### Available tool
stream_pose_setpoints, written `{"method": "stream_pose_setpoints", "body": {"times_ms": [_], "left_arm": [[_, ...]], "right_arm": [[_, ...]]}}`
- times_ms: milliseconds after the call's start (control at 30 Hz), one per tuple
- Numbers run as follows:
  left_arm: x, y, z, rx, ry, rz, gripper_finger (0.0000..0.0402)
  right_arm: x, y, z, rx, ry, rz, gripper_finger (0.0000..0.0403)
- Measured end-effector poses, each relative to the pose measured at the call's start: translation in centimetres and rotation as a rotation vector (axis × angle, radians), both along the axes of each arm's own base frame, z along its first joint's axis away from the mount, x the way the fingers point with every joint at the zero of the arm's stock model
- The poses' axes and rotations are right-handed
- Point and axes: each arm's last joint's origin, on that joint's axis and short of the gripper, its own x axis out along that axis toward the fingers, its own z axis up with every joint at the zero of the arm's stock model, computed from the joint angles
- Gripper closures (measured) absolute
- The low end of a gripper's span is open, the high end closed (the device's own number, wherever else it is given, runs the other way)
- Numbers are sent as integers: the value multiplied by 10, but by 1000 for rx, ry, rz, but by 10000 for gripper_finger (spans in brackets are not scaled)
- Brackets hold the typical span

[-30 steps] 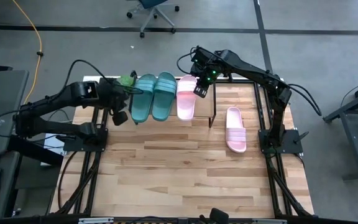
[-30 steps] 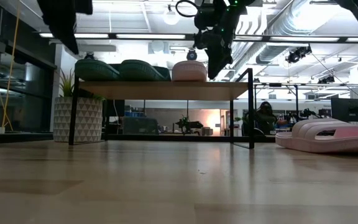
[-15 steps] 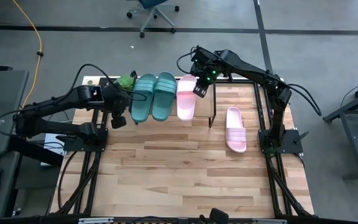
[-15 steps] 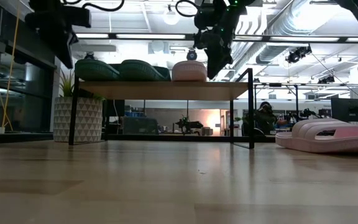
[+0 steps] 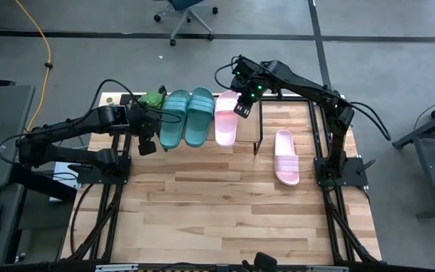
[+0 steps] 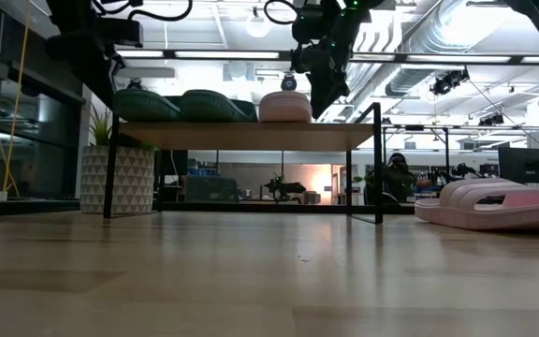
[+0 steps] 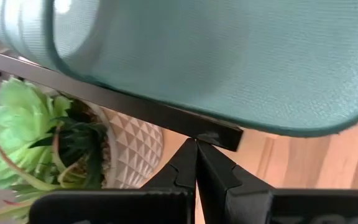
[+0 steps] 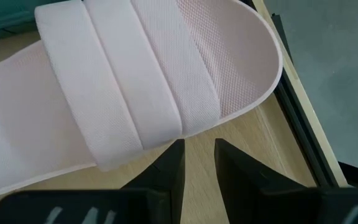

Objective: Pick and place slides into the shelf
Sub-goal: Adjust the shelf

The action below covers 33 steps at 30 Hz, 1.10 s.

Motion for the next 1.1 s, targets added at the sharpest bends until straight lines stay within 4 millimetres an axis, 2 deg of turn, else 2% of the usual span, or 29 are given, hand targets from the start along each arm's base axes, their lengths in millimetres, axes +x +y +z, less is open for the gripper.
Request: {"method": "stream_pose_setpoints", "body": {"times_ms": [333,733,1100], "left_arm": [[2,1,1,9,-29,8,402],[10,4,-2,-13,-47,3,401],[15,6,-4,-32,-60,-13,401]], "right_arm": [[-3,-1,-1,-48,58,-30,324],[-7,1,-3,-25,102,-29,324],[-5,2,-2,21,55,-15,324]]}}
